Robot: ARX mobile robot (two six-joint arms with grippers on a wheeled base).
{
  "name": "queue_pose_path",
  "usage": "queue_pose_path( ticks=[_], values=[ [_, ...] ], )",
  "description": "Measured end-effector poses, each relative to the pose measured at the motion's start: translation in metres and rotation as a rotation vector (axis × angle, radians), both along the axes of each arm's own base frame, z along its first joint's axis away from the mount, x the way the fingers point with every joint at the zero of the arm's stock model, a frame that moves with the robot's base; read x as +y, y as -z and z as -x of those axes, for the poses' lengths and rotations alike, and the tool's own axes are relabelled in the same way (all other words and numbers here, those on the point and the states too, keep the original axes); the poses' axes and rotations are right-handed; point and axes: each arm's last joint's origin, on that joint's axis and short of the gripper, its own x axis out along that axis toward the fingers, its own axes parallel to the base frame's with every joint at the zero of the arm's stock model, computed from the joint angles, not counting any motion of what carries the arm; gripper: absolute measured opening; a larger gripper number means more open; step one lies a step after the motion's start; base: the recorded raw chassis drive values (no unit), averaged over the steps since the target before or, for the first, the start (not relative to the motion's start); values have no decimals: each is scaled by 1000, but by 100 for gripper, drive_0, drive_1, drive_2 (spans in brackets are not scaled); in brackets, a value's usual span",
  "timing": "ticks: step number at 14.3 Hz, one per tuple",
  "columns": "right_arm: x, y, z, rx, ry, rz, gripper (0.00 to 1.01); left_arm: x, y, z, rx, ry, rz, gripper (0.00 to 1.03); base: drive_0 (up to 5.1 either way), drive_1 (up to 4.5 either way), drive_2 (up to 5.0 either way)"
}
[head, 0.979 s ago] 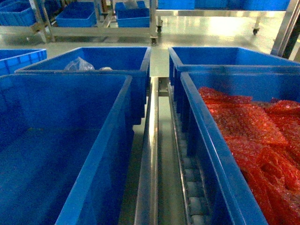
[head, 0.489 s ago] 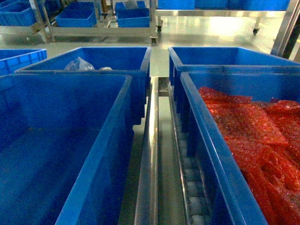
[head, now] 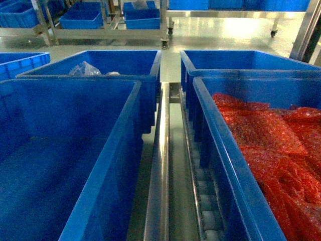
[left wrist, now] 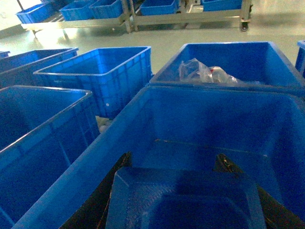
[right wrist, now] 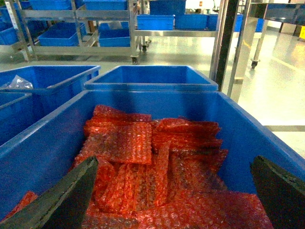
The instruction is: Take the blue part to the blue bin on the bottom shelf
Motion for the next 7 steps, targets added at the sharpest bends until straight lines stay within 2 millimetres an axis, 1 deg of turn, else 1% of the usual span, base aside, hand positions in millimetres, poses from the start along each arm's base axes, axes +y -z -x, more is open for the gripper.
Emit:
queue_pose_path(
  ticks=[1,2,3,4,5,6,7],
  values=[
    [0,0,0,0,0,0,98,3,0,-8,19,2,-1,43,0,0,0],
    [0,0,0,0,0,0,98,8,-2,-23,14,10,29,43,0,0,0],
    [0,0,0,0,0,0,98,13,0,-41,47,29,66,43,0,0,0],
    [0,0,0,0,0,0,98,16,8,-58,92,71,124,43,0,0,0],
    [0,0,0,0,0,0,98,17,18,-71,137,125,183,48,0,0,0],
    [0,0,0,0,0,0,98,16,28,-79,192,148,220,72,0,0,0],
    [0,0,0,0,0,0,98,17,24,-78,170,148,235,90,0,0,0]
  ],
)
